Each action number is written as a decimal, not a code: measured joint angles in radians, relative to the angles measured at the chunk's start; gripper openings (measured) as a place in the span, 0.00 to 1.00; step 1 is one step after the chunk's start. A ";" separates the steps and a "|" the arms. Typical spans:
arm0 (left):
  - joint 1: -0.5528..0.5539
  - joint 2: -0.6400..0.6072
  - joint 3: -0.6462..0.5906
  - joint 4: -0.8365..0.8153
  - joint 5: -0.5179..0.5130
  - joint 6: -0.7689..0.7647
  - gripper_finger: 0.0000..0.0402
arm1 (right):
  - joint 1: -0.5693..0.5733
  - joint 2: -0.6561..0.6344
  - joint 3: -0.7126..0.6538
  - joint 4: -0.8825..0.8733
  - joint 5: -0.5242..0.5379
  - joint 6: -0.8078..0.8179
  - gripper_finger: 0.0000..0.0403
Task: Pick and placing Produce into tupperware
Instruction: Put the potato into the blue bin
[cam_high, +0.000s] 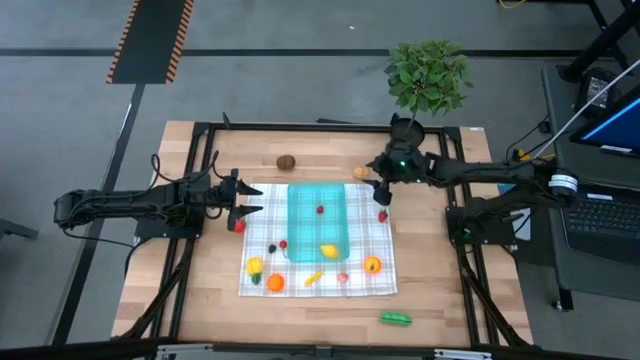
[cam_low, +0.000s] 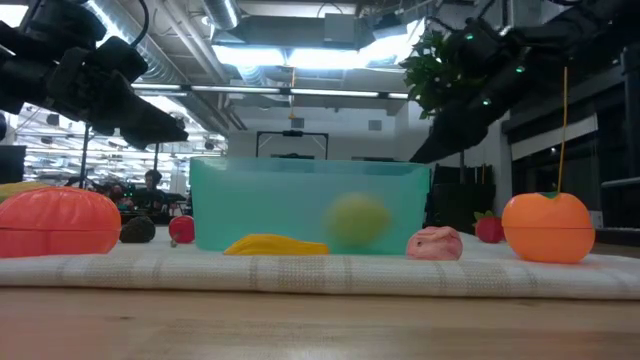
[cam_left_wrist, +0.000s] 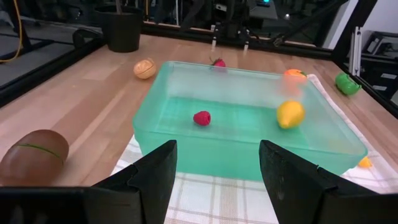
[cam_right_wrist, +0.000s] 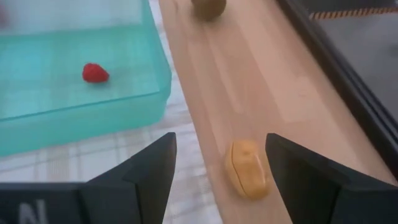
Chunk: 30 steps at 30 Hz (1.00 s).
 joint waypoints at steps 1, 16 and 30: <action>0.000 0.000 0.000 0.000 0.000 0.000 0.55 | -0.004 0.023 0.027 -0.026 -0.006 -0.012 0.62; 0.000 0.000 0.000 -0.001 0.000 0.000 0.55 | -0.091 0.303 0.300 -0.335 -0.053 -0.160 0.62; 0.000 0.000 0.000 -0.001 -0.001 0.001 0.55 | -0.103 0.411 0.311 -0.282 -0.053 -0.200 0.62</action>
